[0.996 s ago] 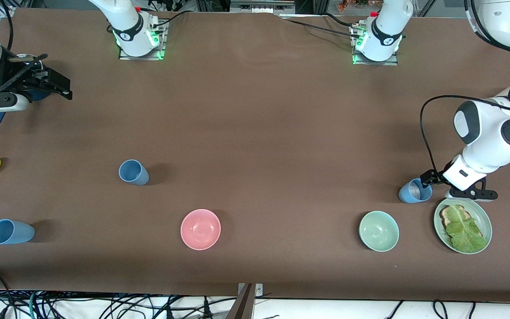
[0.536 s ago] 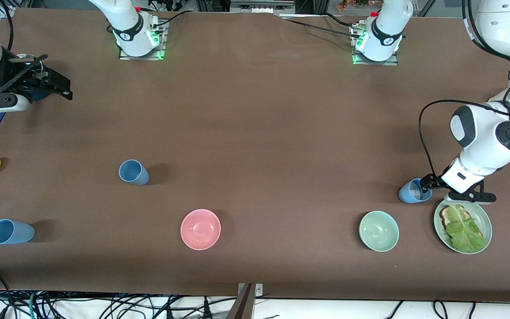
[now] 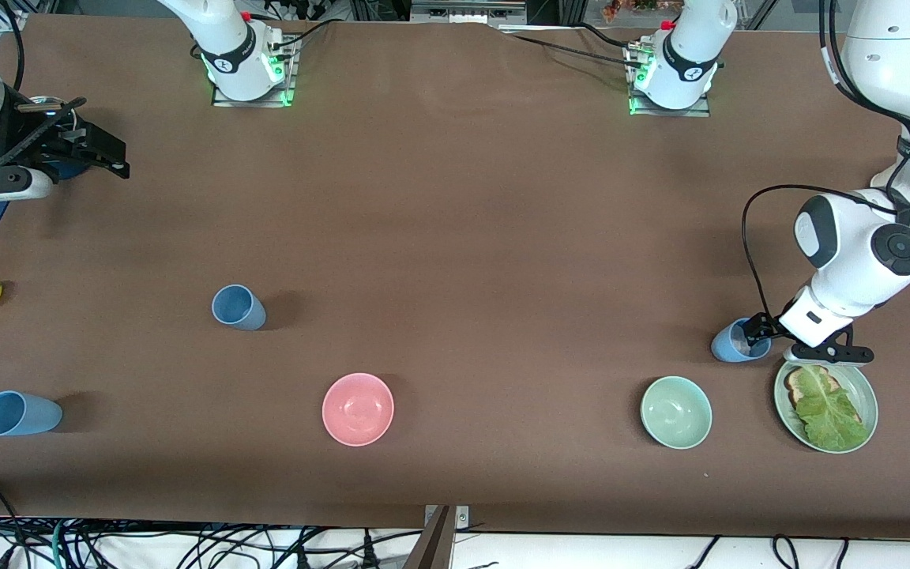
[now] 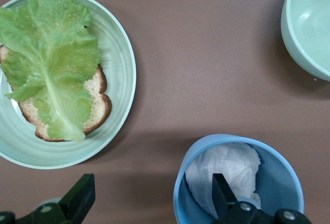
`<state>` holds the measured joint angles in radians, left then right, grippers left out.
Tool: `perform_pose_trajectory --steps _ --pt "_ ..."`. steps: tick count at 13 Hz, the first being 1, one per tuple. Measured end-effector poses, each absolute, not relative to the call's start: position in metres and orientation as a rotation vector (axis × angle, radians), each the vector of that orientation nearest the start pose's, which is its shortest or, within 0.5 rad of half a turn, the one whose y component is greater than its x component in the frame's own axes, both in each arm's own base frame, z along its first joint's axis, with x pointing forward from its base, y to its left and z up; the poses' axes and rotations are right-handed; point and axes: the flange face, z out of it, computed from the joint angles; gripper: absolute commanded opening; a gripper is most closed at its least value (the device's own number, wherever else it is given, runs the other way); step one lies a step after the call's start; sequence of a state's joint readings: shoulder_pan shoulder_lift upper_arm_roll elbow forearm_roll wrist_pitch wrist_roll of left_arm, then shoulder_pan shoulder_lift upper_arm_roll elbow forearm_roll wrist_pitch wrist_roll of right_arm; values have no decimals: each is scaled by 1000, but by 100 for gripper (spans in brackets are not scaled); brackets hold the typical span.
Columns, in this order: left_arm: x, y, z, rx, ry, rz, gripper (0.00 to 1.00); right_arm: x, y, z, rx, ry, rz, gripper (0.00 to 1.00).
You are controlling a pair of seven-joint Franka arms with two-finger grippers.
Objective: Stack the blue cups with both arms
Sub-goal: 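Close the left gripper on the rim of the tissue-filled blue cup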
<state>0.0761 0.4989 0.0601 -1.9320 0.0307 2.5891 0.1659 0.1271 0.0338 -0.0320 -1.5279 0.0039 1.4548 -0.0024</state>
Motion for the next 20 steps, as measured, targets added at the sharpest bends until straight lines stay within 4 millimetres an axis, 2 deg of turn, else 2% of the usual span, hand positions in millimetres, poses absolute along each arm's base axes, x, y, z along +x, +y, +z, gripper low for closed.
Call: perform_pose_trajectory --steps 2,3,7,9,10,20 --pt "634 81 235 -3073 93 -214 98 550 53 616 -3136 -153 169 100" --pt "633 78 229 -3089 78 -204 92 550 53 616 -3136 -154 169 100" --pt "632 68 216 -3108 86 -184 29 551 54 614 -3135 -155 172 100" --pt "632 68 216 -3108 86 -185 3 551 54 613 -3135 -155 176 100" --pt "632 68 216 -3108 86 -185 0 551 54 613 -3135 -156 177 100" --pt "636 68 222 -3104 86 -224 0 552 54 612 -3135 -156 179 100"
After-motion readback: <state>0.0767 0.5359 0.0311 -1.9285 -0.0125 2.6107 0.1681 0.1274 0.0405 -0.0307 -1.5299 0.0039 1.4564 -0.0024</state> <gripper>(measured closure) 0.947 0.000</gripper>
